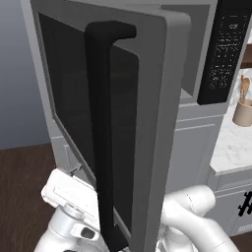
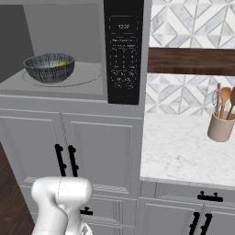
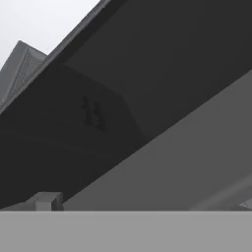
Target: Pick the cucumber from the sink and place it in the bowl. Then pick the bowl and place it in the microwave. Then close the microwave door and press the start button.
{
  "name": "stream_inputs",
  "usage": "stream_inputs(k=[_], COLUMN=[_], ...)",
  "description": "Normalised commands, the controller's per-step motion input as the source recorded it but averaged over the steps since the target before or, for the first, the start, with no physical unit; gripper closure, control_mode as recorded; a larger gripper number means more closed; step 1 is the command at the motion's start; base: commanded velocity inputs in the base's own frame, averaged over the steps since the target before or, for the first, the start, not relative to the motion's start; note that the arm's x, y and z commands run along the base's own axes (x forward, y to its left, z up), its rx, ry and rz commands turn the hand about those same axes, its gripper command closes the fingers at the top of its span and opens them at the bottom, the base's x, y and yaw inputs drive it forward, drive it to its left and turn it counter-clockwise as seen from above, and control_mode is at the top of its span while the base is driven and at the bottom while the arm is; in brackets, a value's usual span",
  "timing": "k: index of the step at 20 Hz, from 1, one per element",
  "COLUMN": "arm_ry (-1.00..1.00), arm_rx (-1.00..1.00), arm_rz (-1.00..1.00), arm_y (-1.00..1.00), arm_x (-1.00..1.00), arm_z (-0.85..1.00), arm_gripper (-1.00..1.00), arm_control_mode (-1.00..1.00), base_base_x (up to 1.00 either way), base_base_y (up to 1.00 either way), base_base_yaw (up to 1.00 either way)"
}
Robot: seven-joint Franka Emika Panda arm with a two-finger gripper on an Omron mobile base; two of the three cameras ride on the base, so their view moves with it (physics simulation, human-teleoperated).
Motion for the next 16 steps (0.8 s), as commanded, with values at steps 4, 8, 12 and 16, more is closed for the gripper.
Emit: stream_inputs(k=[4,8,12,16], arm_ry=[0.00,0.00,0.02,0.13], arm_rx=[0.12,0.15,0.19,0.20], arm_rz=[0.12,0.17,0.17,0.09], arm_y=[-0.71,-0.75,-0.75,-0.61], arm_x=[0.00,0.05,0.14,0.27], arm_z=[0.19,0.16,0.33,0.43], arm_gripper=[-1.00,-1.00,-1.00,-1.00], arm_control_mode=[-1.00,-1.00,-1.00,-1.00], base_base_x=[0.00,0.00,0.00,0.00], base_base_y=[0.00,0.00,0.00,0.00], base_base_yaw=[0.00,0.00,0.00,0.00])
